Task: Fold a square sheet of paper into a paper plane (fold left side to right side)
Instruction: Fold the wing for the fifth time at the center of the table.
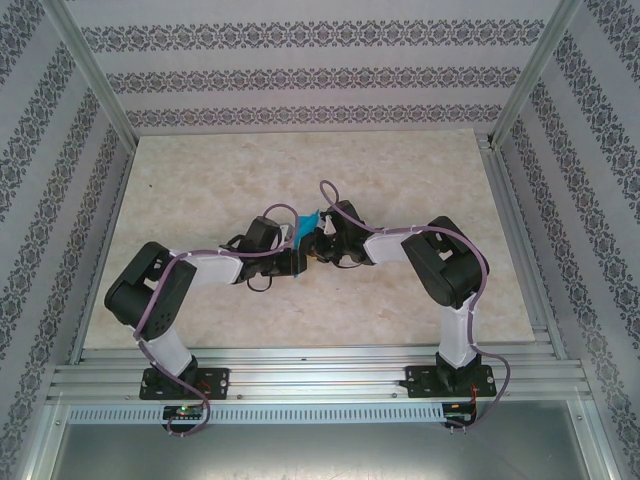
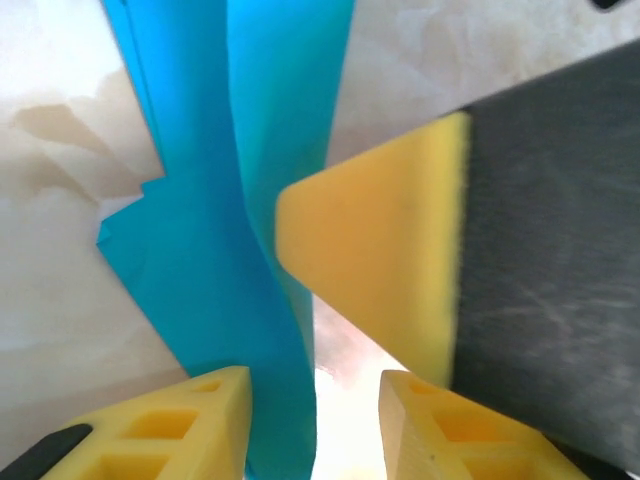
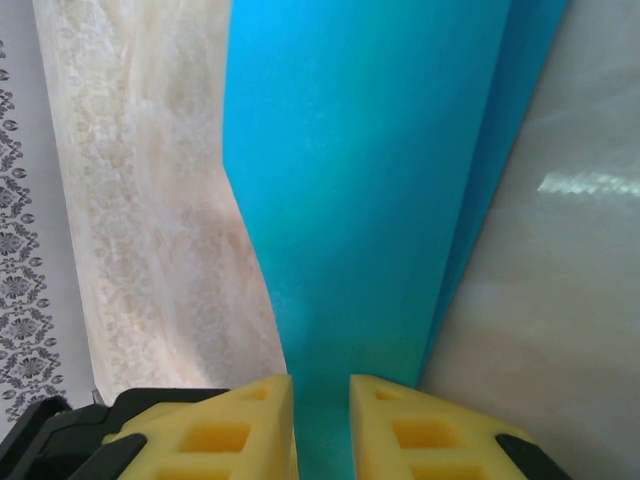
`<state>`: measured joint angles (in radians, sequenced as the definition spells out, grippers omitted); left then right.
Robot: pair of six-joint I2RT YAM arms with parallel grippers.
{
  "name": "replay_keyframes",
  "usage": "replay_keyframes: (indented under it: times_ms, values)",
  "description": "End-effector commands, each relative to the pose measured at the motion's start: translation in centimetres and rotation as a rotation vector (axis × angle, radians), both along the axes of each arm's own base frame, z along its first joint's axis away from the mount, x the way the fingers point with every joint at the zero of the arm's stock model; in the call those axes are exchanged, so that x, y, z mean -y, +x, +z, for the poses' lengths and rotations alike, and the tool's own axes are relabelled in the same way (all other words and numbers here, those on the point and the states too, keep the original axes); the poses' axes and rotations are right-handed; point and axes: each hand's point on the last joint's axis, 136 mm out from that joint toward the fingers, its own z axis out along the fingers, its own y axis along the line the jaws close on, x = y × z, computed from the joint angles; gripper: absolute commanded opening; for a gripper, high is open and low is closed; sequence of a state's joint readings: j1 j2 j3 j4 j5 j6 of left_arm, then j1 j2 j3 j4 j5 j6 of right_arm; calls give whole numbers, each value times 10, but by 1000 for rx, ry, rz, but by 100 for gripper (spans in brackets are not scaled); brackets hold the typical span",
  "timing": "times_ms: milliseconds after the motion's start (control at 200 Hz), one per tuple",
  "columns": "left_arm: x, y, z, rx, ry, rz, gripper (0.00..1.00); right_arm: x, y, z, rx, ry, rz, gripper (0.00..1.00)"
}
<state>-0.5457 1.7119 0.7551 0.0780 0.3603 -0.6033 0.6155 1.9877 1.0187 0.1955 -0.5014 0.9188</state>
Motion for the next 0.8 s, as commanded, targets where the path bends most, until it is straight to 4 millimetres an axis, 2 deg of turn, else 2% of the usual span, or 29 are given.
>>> replay_keyframes:
  times_ms: [0, 320, 505, 649, 794]
  values:
    - [6, 11, 3, 52, 13, -9, 36, -6, 1, 9, 24, 25, 4, 22]
    - [11, 12, 11, 67, -10, -27, 20, -5, 2, 12, 30, 19, 6, 23]
    - [12, 11, 10, 65, -15, -34, 8, -1, 3, 21, 44, 28, 2, 24]
    - [14, 9, 9, 61, -25, -39, 3, 10, 5, 31, 61, 23, -15, 26]
    - [16, 9, 11, 62, -39, -45, 2, 31, 6, 34, 75, -3, -45, 31]
